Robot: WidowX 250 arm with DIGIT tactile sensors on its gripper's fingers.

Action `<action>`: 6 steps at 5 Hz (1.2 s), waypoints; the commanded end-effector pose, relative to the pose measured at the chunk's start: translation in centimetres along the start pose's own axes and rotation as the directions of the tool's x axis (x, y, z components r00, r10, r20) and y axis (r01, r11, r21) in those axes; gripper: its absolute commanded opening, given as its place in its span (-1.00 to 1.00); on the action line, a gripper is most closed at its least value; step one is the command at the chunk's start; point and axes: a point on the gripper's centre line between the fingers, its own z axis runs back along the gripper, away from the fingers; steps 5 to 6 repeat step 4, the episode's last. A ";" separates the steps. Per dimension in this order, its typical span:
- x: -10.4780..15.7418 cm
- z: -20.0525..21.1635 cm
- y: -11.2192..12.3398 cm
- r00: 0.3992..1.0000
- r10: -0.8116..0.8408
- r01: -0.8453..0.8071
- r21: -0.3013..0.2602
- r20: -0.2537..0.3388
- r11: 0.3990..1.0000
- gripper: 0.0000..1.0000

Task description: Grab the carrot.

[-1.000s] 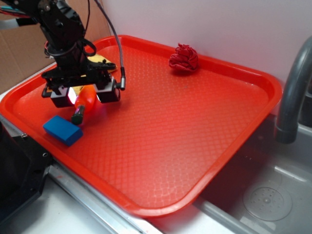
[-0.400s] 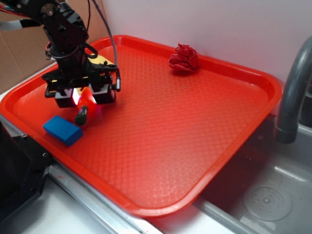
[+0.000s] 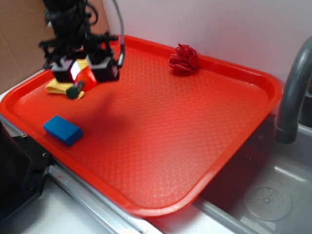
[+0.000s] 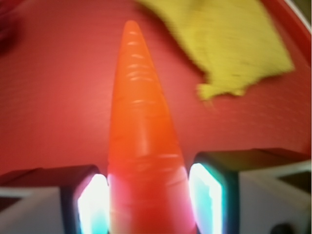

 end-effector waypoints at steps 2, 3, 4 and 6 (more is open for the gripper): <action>-1.5 9.9 -2.9 0.908 -0.419 0.419 -0.069 0.025 0.905 -1.00; -1.6 11.0 -2.5 0.897 -0.441 0.442 -0.086 0.029 0.893 -1.00; -0.9 11.1 -2.3 0.914 -0.406 0.405 -0.077 0.005 0.911 -1.00; -0.9 11.1 -2.3 0.914 -0.406 0.405 -0.077 0.005 0.911 -1.00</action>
